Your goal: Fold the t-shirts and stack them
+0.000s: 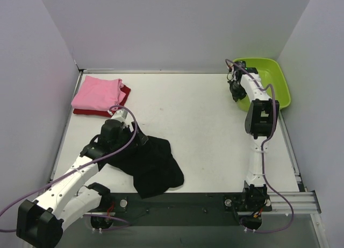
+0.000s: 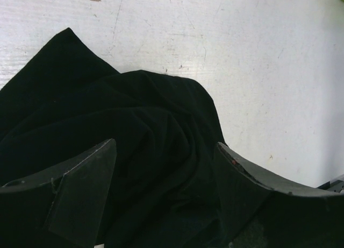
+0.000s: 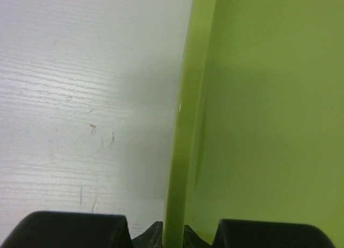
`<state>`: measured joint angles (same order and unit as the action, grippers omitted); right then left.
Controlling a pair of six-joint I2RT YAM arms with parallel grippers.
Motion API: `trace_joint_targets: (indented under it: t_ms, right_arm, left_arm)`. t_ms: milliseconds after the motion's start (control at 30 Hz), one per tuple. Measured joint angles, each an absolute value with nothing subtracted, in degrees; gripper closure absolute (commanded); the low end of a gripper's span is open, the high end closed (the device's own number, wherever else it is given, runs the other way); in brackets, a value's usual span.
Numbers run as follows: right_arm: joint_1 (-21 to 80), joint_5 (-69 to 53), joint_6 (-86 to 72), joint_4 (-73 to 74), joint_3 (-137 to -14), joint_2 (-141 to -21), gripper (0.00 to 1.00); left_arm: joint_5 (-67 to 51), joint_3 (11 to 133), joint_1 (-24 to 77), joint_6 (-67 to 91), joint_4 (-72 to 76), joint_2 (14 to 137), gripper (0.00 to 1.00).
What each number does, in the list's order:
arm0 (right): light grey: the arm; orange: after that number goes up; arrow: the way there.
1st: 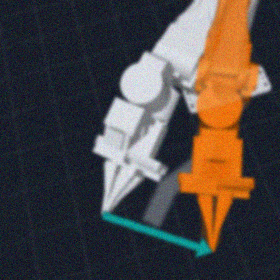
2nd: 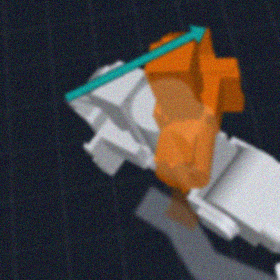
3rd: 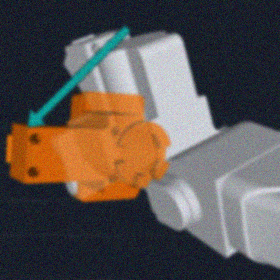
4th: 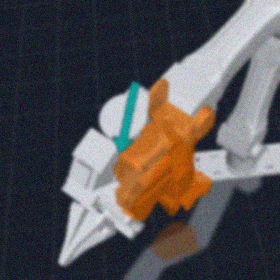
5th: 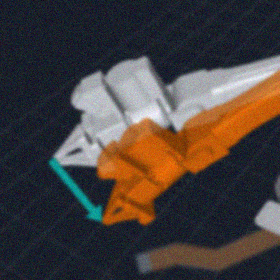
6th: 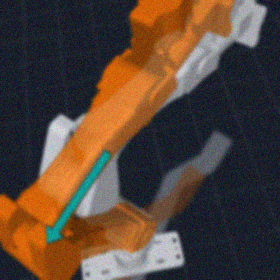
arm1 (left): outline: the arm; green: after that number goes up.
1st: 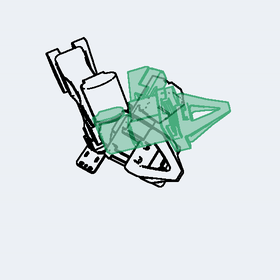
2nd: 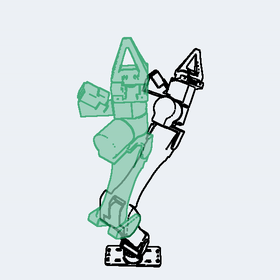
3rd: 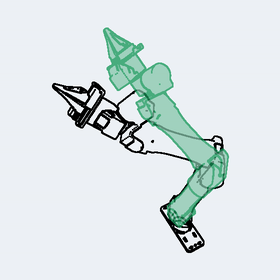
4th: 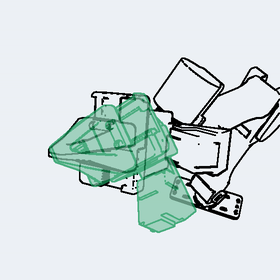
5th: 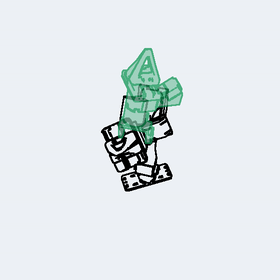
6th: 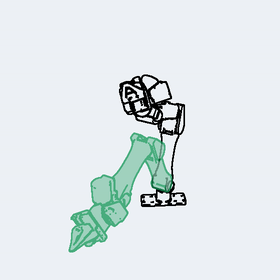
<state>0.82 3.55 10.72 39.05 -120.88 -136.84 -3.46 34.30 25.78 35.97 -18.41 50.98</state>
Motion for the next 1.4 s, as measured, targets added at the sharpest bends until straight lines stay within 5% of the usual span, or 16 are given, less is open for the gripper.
trace_joint_targets:
  t_ms: [33,133,333,700,1067,1400]
  right_arm:
    - [0.5,3.7,10.8,39.5,-121.3,-137.1,0.75]
    - [-0.4,4.9,10.8,39.2,-122.3,-138.0,0.28]
    - [-2.7,7.7,10.4,37.9,-122.3,-138.4,0.13]
    - [4.4,16.6,3.2,26.8,-100.3,-116.7,0.1]
    - [36.2,9.9,-12.0,18.6,-75.5,-84.8,0.2]
    - [63.5,6.0,-21.9,21.3,-62.9,-82.1,0.24]
  left_arm:
    - [-3.4,34.3,25.9,35.9,-18.4,51.4,0.18]
    - [-3.3,34.2,26.3,35.8,-18.4,51.8,0.18]
    - [-2.7,34.2,27.2,35.6,-18.4,51.8,0.18]
    - [0.3,34.2,28.4,35.1,-19.7,50.3,0.18]
    - [10.8,39.8,28.5,35.4,-30.3,50.3,0.2]
    - [20.7,48.7,22.9,33.8,-40.4,46.8,0.13]
